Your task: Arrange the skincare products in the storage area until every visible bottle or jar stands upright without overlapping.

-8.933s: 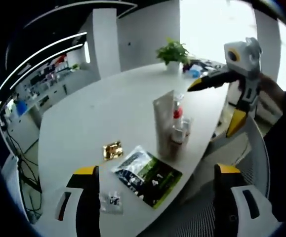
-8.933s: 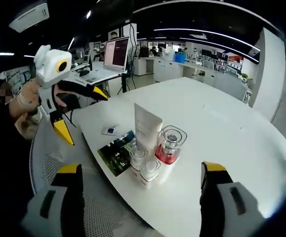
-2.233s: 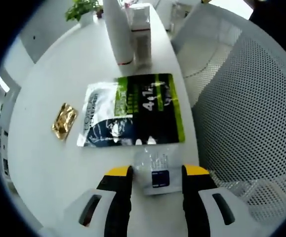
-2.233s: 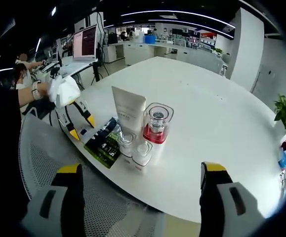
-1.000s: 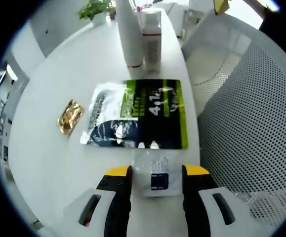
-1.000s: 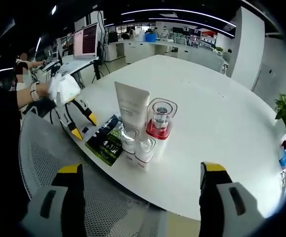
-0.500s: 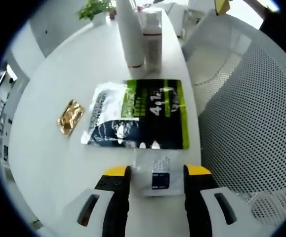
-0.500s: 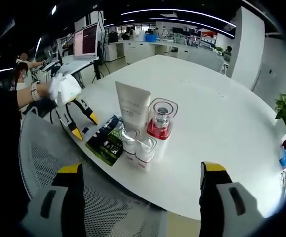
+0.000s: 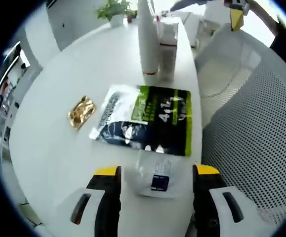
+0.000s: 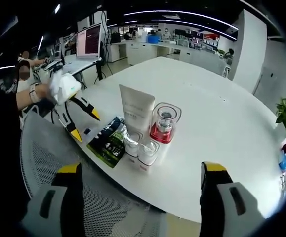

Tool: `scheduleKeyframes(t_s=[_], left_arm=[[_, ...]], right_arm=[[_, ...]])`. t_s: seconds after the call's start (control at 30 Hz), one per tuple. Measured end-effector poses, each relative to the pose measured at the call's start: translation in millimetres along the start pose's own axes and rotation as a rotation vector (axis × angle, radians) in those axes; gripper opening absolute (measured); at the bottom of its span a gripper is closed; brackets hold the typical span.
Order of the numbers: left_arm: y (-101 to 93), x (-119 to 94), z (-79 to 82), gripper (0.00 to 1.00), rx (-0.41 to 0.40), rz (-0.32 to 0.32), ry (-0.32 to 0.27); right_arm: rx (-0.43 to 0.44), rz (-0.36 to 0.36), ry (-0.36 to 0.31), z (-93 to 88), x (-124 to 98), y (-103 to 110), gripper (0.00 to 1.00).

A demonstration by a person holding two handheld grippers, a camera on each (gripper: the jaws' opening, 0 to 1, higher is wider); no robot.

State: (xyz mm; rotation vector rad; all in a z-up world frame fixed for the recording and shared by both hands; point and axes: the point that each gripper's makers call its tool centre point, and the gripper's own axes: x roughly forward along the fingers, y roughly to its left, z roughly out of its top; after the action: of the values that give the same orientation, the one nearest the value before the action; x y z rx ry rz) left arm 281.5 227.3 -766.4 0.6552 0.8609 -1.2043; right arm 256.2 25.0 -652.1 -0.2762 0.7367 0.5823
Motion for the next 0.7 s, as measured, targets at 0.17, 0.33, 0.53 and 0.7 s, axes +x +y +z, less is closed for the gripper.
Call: scheduleKeyframes(t_s=[0.17,0.33,0.53,0.7], left_arm=[[-0.5,-13,15.8,0.6,-0.062,0.028,-0.101],[4.4,-30,20.0,0.66,-0.094,0.089,-0.133],[9.3,-52,29.0,0.73,-0.199,0.151,-0.232],[9.8,-73,32.0,0.75,-0.207,0.188,-0.271]], right_arm=[[0.028,-0.011,-0.031,3.1,-3,2,0.99],[0.013,-0.017,-0.049,9.0,-7,7,0.99],[0.013,-0.034,-0.07,14.3,-8,9,0.99],[0.006,-0.047,-0.078,17.5,-9,11,0.99]])
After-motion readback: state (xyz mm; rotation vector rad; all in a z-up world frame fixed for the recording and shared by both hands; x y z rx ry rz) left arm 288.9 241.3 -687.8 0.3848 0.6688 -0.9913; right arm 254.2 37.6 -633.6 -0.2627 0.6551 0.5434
